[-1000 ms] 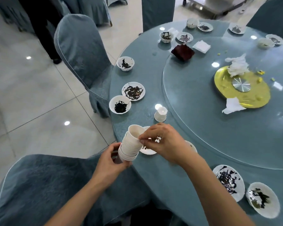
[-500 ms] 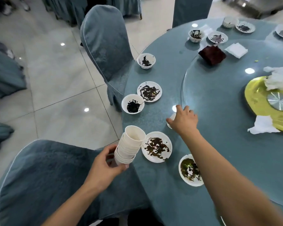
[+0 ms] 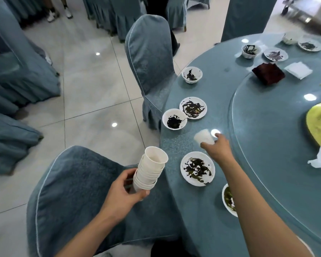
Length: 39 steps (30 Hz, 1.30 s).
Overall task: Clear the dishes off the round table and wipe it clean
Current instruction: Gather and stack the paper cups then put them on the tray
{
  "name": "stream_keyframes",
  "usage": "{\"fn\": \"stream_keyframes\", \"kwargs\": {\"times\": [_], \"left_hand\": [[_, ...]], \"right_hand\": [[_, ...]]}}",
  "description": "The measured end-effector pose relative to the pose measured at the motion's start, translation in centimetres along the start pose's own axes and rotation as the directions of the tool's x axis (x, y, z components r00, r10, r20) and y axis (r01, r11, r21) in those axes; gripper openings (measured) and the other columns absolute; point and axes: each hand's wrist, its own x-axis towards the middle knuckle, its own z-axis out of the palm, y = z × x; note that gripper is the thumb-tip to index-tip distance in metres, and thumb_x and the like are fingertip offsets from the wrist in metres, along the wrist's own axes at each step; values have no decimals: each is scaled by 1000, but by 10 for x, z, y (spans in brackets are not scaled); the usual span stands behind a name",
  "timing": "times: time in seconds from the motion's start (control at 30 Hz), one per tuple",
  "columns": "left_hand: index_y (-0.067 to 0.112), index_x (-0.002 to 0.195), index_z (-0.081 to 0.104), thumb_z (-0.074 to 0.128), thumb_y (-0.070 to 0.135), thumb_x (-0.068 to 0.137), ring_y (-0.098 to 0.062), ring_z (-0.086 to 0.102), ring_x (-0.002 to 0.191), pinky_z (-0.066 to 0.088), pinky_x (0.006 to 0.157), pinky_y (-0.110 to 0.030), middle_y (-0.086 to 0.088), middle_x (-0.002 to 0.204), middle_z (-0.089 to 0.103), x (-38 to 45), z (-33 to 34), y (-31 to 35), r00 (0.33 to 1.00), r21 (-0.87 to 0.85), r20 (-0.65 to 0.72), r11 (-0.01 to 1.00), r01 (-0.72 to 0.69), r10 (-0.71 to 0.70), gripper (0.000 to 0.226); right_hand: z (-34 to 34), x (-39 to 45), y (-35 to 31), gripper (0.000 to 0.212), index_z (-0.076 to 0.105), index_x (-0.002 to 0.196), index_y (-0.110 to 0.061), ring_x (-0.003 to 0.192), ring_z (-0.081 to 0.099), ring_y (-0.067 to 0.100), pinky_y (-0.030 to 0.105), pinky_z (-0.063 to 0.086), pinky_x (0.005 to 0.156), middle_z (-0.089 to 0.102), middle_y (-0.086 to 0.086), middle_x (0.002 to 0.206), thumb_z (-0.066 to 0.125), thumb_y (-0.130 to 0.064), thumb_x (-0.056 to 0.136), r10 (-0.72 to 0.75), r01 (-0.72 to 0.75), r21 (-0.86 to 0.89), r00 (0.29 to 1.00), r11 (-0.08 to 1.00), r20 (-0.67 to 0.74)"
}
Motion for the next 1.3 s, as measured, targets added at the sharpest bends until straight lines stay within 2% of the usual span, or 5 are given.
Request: {"fn": "stream_keyframes", "kwargs": {"times": [0.17, 0.5, 0.7, 0.97, 1.3], "left_hand": [[31, 116, 63, 89, 1, 69, -1, 68, 103, 53, 78, -13, 22, 110, 72, -24, -32, -7, 999, -48, -7, 998, -35, 35, 61], [31, 118, 63, 93, 9, 68, -3, 68, 101, 55, 75, -16, 18, 108, 73, -78, -139, -37, 987, -147, -66, 977, -157, 148, 62], [39, 124, 58, 93, 23, 69, -5, 65, 106, 55, 76, -17, 21, 115, 68, -118, -218, -67, 988, -132, -64, 980, -150, 142, 68], [37, 123, 57, 90, 20, 73, -8, 65, 105, 58, 75, -20, 20, 116, 66, -144, -307, -109, 986, -127, -99, 982, -143, 131, 62], [32, 125, 59, 90, 19, 73, -7, 64, 104, 59, 71, -21, 17, 117, 67, -98, -358, -125, 990, -166, -111, 980, -109, 91, 63]], "right_hand": [[21, -83, -43, 45, 63, 119, -12, 78, 64, 14, 28, 51, 65, 70, 4, 100, 75, -5, 76, -126, 71, 322, 980, 944, 154], [63, -265, -158, 80, 50, 136, -32, 109, 65, 15, 31, 55, 95, 66, -2, 123, 79, 9, 74, -632, 430, 592, 753, 681, 181], [125, -350, -192, 71, 53, 128, -40, 115, 63, 19, 47, 50, 104, 67, -7, 121, 87, -25, 68, -681, 558, 399, 655, 728, 327], [204, -413, -219, 65, 47, 137, -51, 126, 50, -5, 36, 41, 112, 55, -22, 135, 68, -69, 78, -651, 637, 193, 637, 746, 413], [269, -386, -258, 46, 53, 136, -42, 126, 51, -2, 39, 43, 111, 56, -20, 135, 50, -62, 96, -698, 665, 217, 658, 715, 283]]}}
